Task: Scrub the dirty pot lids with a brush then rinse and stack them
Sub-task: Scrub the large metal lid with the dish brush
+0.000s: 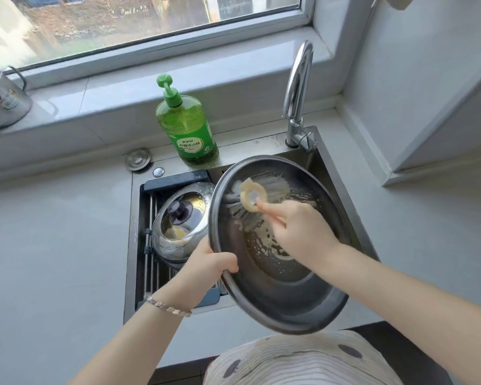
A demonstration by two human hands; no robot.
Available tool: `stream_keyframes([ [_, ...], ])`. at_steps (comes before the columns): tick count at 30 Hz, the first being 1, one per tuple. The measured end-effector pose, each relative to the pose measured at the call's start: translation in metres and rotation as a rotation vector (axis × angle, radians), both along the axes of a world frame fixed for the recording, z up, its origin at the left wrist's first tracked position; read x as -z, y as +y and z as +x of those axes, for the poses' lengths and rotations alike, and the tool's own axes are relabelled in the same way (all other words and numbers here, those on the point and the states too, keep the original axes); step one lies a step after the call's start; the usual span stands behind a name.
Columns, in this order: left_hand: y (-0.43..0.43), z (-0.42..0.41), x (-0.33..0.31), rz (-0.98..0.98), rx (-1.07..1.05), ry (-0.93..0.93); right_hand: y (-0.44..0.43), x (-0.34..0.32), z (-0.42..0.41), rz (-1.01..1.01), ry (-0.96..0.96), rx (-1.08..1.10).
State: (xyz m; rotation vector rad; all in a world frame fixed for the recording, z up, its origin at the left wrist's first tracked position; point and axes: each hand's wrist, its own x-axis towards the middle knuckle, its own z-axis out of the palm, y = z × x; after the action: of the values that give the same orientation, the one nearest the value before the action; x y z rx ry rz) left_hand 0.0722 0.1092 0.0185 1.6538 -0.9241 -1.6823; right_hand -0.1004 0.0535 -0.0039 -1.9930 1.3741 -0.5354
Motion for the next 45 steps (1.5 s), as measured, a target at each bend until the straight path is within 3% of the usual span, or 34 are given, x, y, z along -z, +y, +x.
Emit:
stream_keyframes([
  [2, -0.001, 0.003, -0.001, 0.014, -0.017, 0.01, 0.003, -0.005, 0.001, -0.045, -0.048, -0.042],
  [6, -0.002, 0.0, -0.006, -0.016, 0.023, 0.032, -0.031, -0.002, -0.016, 0.022, -0.077, 0.28],
  [10, -0.007, 0.002, -0.002, -0.011, 0.004, 0.004, -0.007, -0.007, 0.009, -0.068, -0.132, 0.097],
  [16, -0.009, 0.003, -0.002, -0.01, -0.131, -0.004, -0.038, -0.013, -0.001, 0.081, -0.321, 0.316],
  [21, -0.017, 0.003, -0.008, -0.062, -0.292, 0.008, -0.048, -0.019, -0.003, 0.023, -0.277, 0.354],
  [25, -0.024, -0.004, -0.014, -0.175, -0.277, -0.106, -0.051, -0.018, 0.009, -0.091, -0.232, 0.445],
  [30, -0.033, -0.005, -0.018, -0.273, -0.238, -0.289, -0.02, -0.017, 0.043, -0.378, -0.186, 0.066],
  [34, -0.029, 0.0, -0.023, -0.29, -0.213, -0.291, -0.065, -0.018, 0.014, -0.173, -0.231, 0.386],
  [39, -0.036, 0.0, -0.026, -0.307, -0.242, -0.266, -0.013, -0.018, 0.044, -0.322, -0.297, 0.026],
  [43, -0.03, 0.006, -0.023, -0.26, -0.183, -0.234, -0.059, -0.031, 0.021, -0.204, -0.354, 0.375],
  [45, -0.028, 0.002, -0.017, -0.25, -0.185, -0.263, -0.054, -0.035, 0.026, -0.24, -0.285, 0.252],
])
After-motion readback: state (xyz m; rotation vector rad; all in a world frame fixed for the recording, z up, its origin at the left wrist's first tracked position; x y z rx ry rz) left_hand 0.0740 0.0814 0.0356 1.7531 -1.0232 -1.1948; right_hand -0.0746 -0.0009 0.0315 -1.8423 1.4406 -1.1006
